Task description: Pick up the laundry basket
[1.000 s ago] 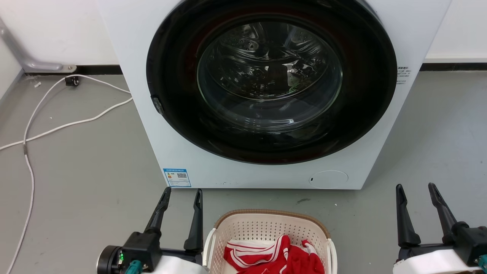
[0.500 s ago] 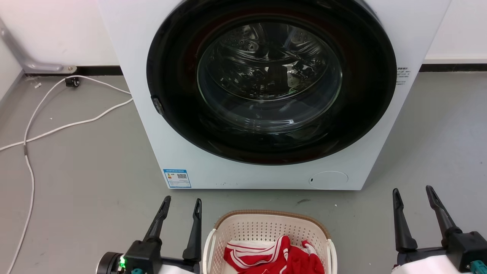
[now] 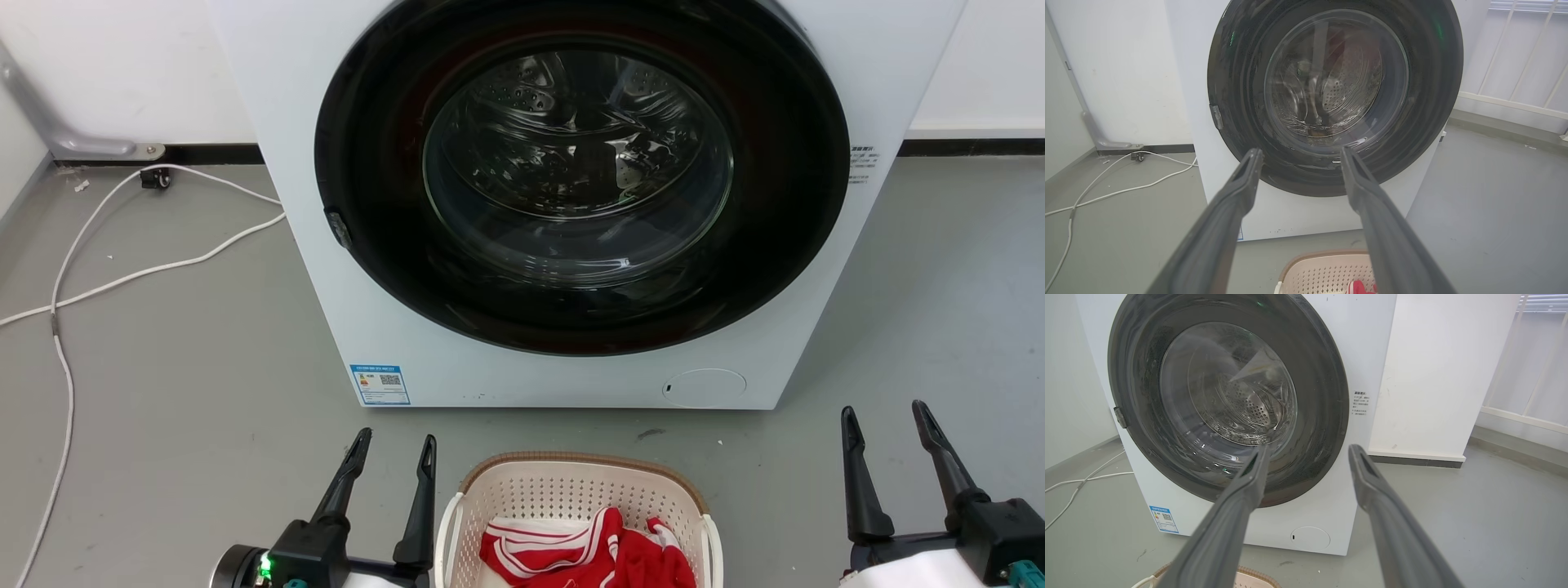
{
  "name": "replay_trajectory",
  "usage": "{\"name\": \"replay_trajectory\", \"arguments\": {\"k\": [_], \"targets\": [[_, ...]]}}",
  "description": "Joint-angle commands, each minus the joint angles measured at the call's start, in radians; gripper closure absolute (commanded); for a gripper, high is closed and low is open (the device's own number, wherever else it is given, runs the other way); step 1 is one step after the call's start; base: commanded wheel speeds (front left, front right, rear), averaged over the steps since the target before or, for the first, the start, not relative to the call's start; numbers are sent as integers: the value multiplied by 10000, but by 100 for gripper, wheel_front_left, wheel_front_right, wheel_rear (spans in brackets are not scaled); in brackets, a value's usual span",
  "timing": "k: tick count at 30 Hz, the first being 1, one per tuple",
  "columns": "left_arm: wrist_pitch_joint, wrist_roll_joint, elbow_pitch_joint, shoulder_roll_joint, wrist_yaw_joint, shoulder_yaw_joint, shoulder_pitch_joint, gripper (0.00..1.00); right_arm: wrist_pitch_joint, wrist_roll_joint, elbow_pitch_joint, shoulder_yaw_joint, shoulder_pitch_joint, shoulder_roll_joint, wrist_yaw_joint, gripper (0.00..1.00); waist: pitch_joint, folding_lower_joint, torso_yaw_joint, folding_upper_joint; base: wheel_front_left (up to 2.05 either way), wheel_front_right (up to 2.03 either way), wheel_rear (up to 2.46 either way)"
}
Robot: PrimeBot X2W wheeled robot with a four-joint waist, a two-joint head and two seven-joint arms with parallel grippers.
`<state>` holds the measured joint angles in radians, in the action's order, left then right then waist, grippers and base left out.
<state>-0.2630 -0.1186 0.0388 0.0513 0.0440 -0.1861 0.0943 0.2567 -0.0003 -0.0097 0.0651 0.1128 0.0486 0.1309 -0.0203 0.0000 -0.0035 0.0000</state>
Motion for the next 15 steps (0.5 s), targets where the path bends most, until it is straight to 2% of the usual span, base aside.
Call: {"name": "replay_trajectory", "arguments": {"k": [1,15], "targets": [[-28,-46,19,-11,16,1,-55,0,57,44,19,-20,9,30,-3,0,-10,0,6,0,0,0,0],[-28,-230,353,-11,65,12,-46,0,0,204,165,-98,-9,30,-3,0,240,0,-79,0,0,0,0]]}}
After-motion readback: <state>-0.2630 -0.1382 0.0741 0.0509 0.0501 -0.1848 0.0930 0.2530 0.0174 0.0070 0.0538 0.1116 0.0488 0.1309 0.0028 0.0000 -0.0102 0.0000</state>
